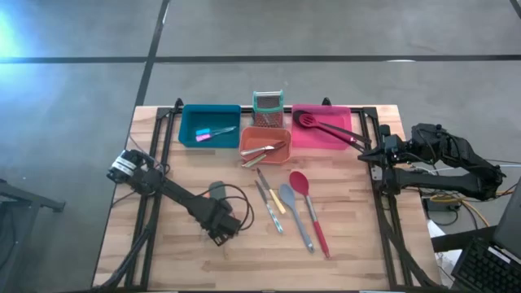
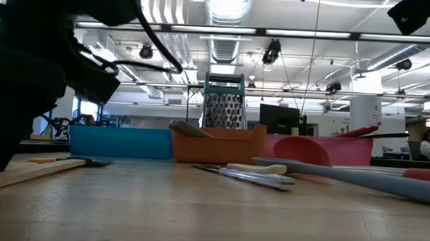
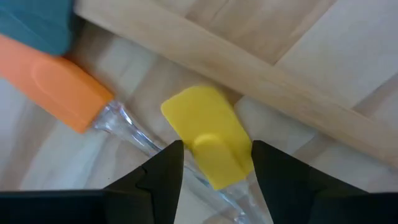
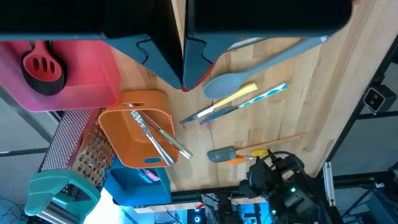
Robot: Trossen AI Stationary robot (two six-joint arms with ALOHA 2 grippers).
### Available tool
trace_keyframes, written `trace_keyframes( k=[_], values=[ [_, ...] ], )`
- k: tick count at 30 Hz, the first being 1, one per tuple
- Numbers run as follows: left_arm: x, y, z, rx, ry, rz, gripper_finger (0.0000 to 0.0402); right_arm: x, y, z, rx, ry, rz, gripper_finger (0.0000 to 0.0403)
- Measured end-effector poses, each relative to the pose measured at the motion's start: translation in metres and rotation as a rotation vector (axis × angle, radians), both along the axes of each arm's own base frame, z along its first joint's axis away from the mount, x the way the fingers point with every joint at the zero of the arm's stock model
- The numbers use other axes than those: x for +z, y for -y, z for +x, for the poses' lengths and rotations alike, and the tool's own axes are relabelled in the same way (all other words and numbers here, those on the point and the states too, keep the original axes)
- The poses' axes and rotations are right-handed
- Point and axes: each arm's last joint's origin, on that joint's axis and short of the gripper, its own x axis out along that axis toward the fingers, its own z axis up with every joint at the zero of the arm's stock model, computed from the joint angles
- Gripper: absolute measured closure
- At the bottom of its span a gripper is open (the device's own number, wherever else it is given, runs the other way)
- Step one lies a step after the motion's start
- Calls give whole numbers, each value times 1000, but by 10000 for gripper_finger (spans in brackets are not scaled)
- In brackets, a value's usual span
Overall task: Pick & Place Kitchen Items
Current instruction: Put the yellow spatula into the blue bin
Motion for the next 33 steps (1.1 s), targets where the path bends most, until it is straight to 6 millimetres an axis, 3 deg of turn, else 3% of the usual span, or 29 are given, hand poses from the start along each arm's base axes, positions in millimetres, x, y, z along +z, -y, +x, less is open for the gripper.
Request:
trace_keyframes(
  k=[7,12,16,22,25,27,28,33],
  values=[
    [-12,-7,-3,-4,-1,-57,173,0,0,0,0,0,0,394],
    [-17,-14,-3,-4,-8,-64,175,0,0,0,0,0,0,394],
    [-19,-18,-2,2,-15,-63,216,0,0,0,0,0,0,394],
    [-19,-20,-1,36,-22,-54,325,0,0,0,0,0,0,394],
    [-19,-20,-2,40,-23,-56,326,0,0,0,0,0,0,394],
    [-16,-21,-3,40,-26,-57,354,0,0,0,0,0,0,394],
    [-12,-21,-3,44,-22,-62,370,0,0,0,0,0,0,394],
    [12,-22,-6,59,28,-70,368,0,0,0,0,0,0,394]
  ],
)
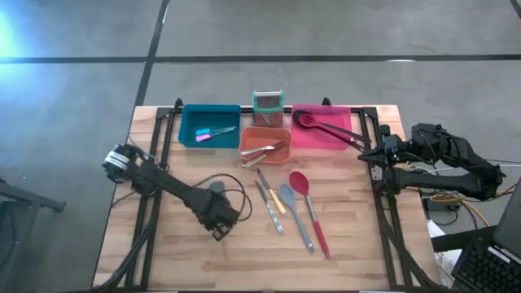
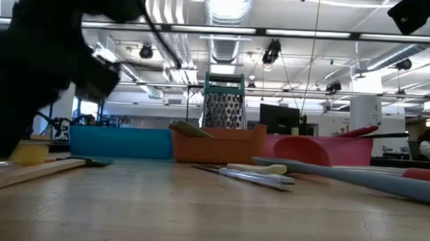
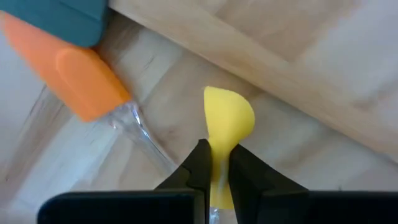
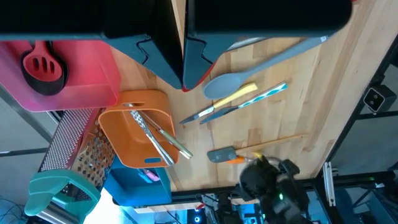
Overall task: Pick & Place Kitchen Items
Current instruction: Put the yellow spatula into the blue bin
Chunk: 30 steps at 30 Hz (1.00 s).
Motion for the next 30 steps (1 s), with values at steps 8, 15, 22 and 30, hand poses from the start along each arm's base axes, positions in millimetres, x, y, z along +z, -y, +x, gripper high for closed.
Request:
trace_keyframes(
  k=[8,15,22,30],
  values=[
    [50,-11,-15,131,208,69,368,0,0,0,0,0,0,394],
    [82,-43,-23,236,423,269,368,0,0,0,-1,0,0,394],
    [104,-95,-23,287,538,496,368,0,0,0,-1,0,0,394],
    [118,-156,-16,272,633,582,368,0,0,0,0,0,0,394]
  ],
)
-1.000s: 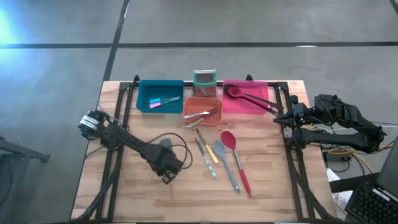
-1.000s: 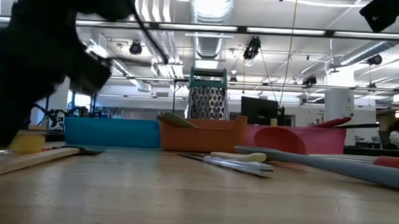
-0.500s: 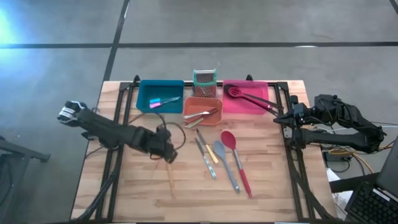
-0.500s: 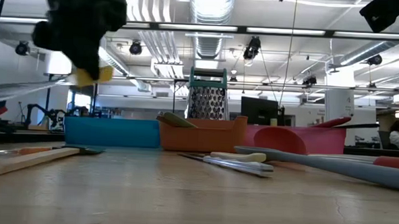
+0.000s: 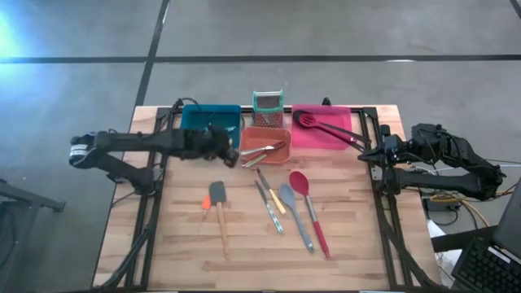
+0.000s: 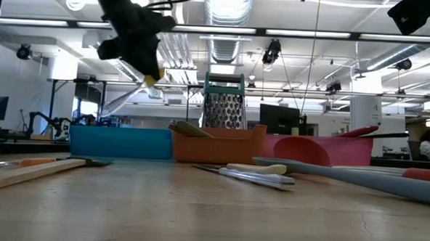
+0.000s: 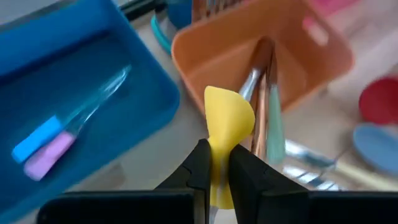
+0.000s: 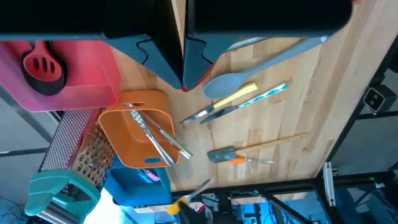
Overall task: Pick & Place Kitchen Items
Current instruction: Put the yellow spatula into the blue bin
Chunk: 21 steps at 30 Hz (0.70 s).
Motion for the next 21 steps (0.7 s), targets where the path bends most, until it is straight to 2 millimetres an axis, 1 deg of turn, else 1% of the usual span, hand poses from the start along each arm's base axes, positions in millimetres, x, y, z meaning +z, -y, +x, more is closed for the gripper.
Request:
trace_keyframes(
  k=[2,4,7,8,11,14,15,17,21],
  values=[
    [3,-8,2,-13,48,-7,368,0,0,0,0,0,0,394],
    [9,-11,7,-65,108,7,368,0,0,0,6,-1,-13,394],
    [20,-11,18,-180,242,49,368,0,0,0,67,-9,-180,394],
    [25,-11,22,-211,300,62,368,2,1,1,73,2,-207,394],
    [38,-10,29,-279,446,93,368,4,1,2,70,33,-215,394],
    [48,-10,33,-318,547,132,368,7,1,3,64,64,-219,394],
    [52,-10,34,-342,575,150,368,10,2,6,54,100,-201,394],
    [58,-9,36,-398,637,179,368,20,4,14,-1,217,-95,394],
    [73,-7,38,-456,779,224,368,47,10,39,-54,582,62,394]
  ],
)
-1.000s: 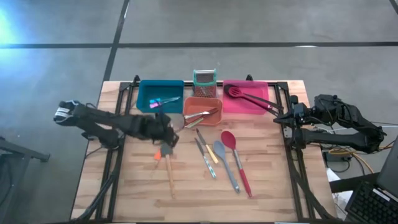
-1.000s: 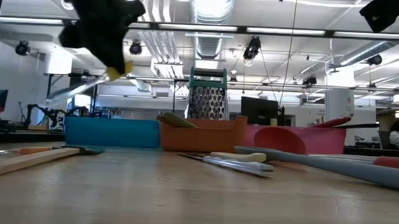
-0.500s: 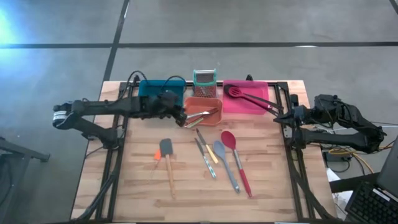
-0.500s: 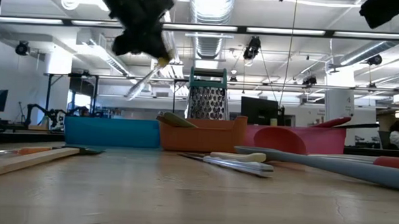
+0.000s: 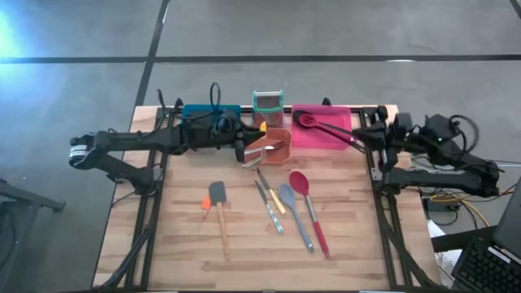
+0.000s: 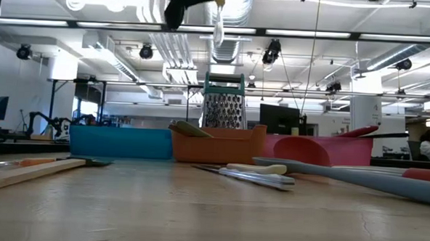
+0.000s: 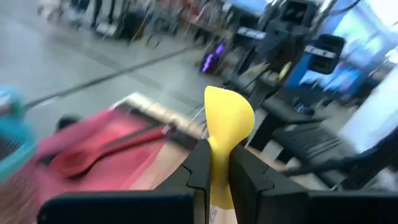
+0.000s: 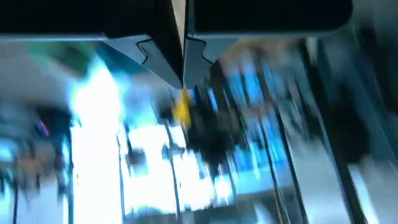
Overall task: Pick & Place Kitchen Items
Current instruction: Put the yellow spatula into the blue bin
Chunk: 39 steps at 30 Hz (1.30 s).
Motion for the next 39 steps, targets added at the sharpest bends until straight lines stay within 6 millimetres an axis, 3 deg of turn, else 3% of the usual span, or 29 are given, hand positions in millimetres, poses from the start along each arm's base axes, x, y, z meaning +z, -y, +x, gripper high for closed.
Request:
trace_keyframes(
  k=[4,11,18,24,29,39],
  values=[
    [11,0,0,0,106,33,368,14,5,29,55,199,3,394],
    [20,2,-1,-57,200,73,368,-18,18,96,134,-34,121,394],
    [24,4,-2,-125,242,107,368,-43,24,144,296,-96,236,394],
    [29,5,-3,-150,289,124,368,-59,27,171,380,-129,250,394],
    [29,5,-3,-152,288,124,368,-58,28,186,475,-155,267,388],
    [30,6,-3,-184,302,131,368,-64,36,210,494,-199,272,290]
  ],
)
